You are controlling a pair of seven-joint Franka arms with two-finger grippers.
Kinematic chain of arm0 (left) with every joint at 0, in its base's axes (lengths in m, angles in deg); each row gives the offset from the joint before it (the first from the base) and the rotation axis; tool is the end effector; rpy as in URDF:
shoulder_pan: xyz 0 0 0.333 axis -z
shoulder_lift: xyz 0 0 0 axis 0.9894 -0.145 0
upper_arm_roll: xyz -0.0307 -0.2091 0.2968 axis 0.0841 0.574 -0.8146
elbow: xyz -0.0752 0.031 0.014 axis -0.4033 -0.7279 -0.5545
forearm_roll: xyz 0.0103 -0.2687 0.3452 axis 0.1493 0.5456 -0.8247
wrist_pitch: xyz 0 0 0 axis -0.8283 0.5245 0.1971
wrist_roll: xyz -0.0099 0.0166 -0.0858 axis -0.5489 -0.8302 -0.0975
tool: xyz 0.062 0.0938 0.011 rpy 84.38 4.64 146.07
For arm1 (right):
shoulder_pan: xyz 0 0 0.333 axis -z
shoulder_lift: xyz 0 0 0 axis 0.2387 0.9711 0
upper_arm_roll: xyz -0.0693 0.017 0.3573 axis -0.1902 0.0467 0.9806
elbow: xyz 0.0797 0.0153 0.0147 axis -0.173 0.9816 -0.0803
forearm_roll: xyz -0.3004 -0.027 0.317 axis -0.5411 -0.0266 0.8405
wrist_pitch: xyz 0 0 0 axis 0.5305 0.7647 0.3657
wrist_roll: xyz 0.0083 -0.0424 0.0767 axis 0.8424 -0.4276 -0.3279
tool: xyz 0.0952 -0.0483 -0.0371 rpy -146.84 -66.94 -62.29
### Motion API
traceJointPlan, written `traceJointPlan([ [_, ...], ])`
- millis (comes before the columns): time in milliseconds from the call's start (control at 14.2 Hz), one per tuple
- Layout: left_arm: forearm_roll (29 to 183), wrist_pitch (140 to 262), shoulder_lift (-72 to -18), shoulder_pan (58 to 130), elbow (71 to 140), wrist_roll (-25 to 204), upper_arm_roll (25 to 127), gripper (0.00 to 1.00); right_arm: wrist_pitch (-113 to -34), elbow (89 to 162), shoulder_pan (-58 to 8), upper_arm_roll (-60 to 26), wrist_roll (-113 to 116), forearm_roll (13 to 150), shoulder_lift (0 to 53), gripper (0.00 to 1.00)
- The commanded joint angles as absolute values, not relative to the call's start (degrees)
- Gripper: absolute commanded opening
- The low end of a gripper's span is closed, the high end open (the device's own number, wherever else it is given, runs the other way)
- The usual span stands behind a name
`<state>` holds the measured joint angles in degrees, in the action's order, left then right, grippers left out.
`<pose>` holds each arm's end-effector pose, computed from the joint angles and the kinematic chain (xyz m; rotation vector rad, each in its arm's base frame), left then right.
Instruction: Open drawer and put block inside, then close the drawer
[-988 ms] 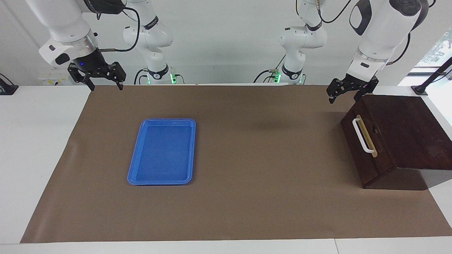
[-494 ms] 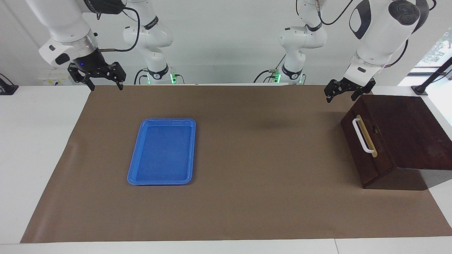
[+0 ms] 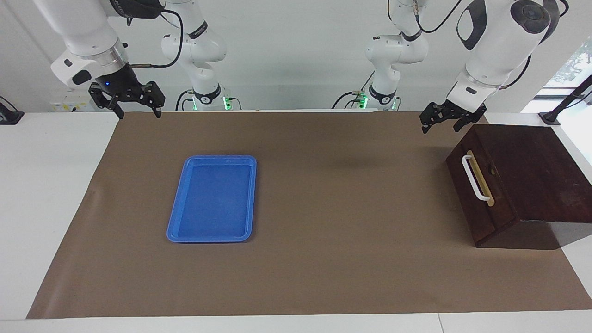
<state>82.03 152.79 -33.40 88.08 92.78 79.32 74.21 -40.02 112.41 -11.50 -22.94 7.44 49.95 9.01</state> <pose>0.5768 -0.0802 0.6257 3.1302 -0.0611 -0.1396 0.5742 -0.0121 0.6794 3.1227 0.0307 -0.1092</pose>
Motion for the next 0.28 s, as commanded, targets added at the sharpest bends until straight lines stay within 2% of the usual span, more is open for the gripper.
traceJointPlan([
  [0, 82.81, 151.30, -33.61, 88.17, 91.42, 78.93, 73.90, 1.00, -39.30, 112.55, -11.26, -22.73, 8.35, 49.93, 8.57, 1.00],
  [212, 82.73, 151.22, -33.61, 88.17, 91.42, 78.66, 73.99, 1.00, -39.30, 112.55, -11.26, -22.73, 8.35, 49.93, 8.57, 1.00],
])
